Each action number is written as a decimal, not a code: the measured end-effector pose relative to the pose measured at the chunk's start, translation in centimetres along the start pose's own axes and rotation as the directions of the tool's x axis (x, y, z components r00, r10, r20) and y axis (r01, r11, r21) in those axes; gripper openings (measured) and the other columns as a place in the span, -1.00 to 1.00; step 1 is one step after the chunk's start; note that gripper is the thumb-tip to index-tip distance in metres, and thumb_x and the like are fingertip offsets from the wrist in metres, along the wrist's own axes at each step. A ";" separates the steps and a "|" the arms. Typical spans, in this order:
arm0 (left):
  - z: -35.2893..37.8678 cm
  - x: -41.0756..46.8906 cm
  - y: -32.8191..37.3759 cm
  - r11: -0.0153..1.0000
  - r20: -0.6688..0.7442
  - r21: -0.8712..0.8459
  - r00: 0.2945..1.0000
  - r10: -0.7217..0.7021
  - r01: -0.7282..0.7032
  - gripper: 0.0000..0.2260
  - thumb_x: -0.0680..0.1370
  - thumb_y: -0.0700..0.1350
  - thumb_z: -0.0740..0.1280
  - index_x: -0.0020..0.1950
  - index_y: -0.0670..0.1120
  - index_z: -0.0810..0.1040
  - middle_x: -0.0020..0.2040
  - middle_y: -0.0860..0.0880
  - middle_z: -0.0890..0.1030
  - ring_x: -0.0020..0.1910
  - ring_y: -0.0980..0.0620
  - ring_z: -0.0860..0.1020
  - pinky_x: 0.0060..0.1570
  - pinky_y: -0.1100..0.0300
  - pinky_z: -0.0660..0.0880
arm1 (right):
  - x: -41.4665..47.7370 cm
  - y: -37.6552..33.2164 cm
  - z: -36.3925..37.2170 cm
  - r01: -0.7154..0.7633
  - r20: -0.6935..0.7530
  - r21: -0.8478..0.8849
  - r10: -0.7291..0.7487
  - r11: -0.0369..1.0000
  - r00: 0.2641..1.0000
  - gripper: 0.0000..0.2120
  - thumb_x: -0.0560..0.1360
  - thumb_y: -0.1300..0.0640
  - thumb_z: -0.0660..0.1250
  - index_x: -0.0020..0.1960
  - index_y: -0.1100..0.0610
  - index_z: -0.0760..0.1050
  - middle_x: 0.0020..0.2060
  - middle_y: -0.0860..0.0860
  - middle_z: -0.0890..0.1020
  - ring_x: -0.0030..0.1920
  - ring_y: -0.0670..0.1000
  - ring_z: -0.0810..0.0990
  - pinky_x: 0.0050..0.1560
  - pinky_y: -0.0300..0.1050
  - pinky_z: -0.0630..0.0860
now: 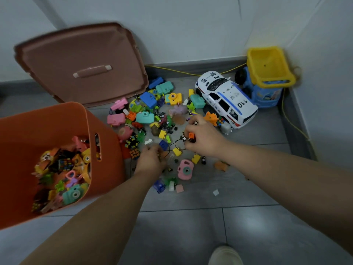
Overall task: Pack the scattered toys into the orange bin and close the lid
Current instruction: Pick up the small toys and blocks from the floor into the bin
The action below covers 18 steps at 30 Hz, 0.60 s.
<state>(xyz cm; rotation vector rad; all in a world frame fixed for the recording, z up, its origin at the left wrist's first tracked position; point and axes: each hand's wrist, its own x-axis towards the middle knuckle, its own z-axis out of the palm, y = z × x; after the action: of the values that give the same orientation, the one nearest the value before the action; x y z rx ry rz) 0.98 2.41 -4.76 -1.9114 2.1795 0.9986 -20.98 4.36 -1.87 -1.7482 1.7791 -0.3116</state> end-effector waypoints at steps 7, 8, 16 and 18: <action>-4.7 -1.0 2.6 0.986 -0.120 -0.157 0.992 0.032 -0.051 -0.78 0.49 -0.14 0.42 0.06 -0.01 0.45 0.11 -0.07 0.43 -0.03 -0.01 0.41 -0.14 0.19 0.31 | 0.2 -2.5 -2.8 0.017 -0.136 0.134 0.001 0.991 0.991 -0.84 0.42 0.04 0.47 -0.06 0.00 0.53 0.18 -0.02 0.32 0.14 0.07 0.46 0.18 -0.03 0.43; -5.5 -1.3 2.9 0.981 -0.135 -0.188 0.990 0.032 -0.057 -0.78 0.49 -0.14 0.42 0.05 -0.01 0.44 0.10 -0.07 0.44 -0.03 -0.02 0.42 -0.16 0.19 0.30 | 0.1 -3.1 -3.2 0.022 -0.146 0.141 -0.001 0.990 0.989 -0.84 0.42 0.05 0.47 -0.06 0.01 0.53 0.18 -0.02 0.32 0.15 0.05 0.46 0.18 -0.07 0.41; -13.8 -3.2 4.5 0.950 -0.274 -0.268 0.958 0.084 -0.160 -0.79 0.49 -0.13 0.43 0.04 -0.01 0.45 -0.08 0.06 0.50 -0.22 0.23 0.52 -0.32 0.45 0.35 | 0.8 -10.2 -8.4 0.149 -0.238 0.137 -0.114 0.979 0.965 -0.88 0.42 0.06 0.45 -0.08 -0.02 0.54 0.16 -0.08 0.32 0.11 0.00 0.48 0.15 -0.07 0.46; -16.0 -4.0 4.6 0.948 -0.322 -0.271 0.944 0.075 -0.168 -0.80 0.48 -0.15 0.42 0.02 -0.03 0.46 -0.08 0.06 0.49 -0.26 0.26 0.49 -0.36 0.46 0.33 | 0.9 -12.6 -9.6 0.198 -0.274 0.130 -0.157 0.972 0.949 -0.88 0.43 0.06 0.45 -0.08 -0.01 0.54 0.16 -0.08 0.32 0.08 -0.03 0.48 0.13 -0.09 0.47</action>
<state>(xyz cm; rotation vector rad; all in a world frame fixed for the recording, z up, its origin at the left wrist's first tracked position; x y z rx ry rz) 3.31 -2.26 11.53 -2.2167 2.4648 1.1756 -16.16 -0.08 12.57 -1.8235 1.7215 -0.7699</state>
